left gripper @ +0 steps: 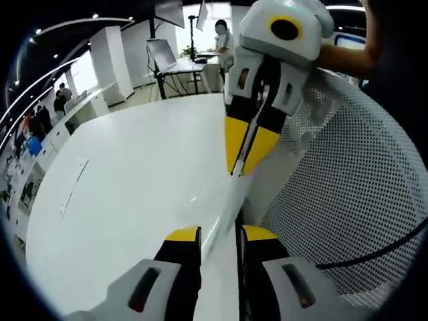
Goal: Open the resealable bag by pulling the two sides of the seal apart until the entire bag opening is separated and visibly accessible.
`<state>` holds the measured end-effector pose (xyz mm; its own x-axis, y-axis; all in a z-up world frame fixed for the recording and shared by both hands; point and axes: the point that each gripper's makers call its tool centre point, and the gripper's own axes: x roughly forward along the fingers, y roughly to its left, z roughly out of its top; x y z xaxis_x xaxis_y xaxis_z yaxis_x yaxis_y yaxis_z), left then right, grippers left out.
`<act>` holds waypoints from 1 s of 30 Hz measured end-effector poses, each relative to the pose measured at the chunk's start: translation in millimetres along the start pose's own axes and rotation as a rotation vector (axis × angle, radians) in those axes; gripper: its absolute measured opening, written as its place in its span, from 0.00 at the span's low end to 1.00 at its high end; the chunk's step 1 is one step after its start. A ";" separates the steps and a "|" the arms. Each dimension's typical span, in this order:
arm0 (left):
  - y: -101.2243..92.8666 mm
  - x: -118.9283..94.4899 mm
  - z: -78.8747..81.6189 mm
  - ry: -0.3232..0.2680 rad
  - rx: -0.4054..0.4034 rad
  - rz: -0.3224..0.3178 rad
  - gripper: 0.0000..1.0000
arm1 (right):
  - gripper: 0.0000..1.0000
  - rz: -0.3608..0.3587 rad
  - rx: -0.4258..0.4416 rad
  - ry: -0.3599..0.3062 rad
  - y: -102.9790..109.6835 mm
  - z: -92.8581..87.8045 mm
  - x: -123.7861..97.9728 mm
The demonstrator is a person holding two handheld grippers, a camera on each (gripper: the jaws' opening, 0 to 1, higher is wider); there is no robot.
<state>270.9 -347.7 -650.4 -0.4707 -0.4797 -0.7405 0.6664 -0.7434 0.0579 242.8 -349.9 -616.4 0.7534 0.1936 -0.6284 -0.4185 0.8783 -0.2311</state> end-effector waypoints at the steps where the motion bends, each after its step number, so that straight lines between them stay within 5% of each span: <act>1: 0.2 1.8 -0.8 0.006 0.004 0.002 0.20 | 0.00 -0.001 -0.002 -0.005 -0.7 0.9 0.1; 7: 6.5 7.1 -7.2 0.039 -0.006 0.025 0.02 | 0.00 -0.003 0.003 -0.014 -1.5 2.5 0.1; 12: 6.4 7.6 -6.5 0.031 -0.053 0.032 0.00 | 0.00 -0.012 0.032 -0.015 -3.2 1.3 -0.3; 17: 19.1 6.8 3.7 0.009 -0.085 0.129 0.00 | 0.01 -0.139 0.267 -0.078 -32.0 0.8 -10.2; 22: 33.3 5.5 8.6 0.021 -0.092 0.229 0.00 | 0.03 -0.212 0.409 -0.179 -50.1 7.3 -21.4; 30: 48.0 4.5 10.5 0.027 -0.155 0.328 0.00 | 0.13 -0.232 0.508 -0.101 -51.2 -8.2 -22.0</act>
<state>294.7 -390.5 -643.9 -0.2031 -0.6673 -0.7165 0.8602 -0.4712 0.1950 243.5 -402.7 -596.9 0.8517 -0.0106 -0.5239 0.0417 0.9980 0.0476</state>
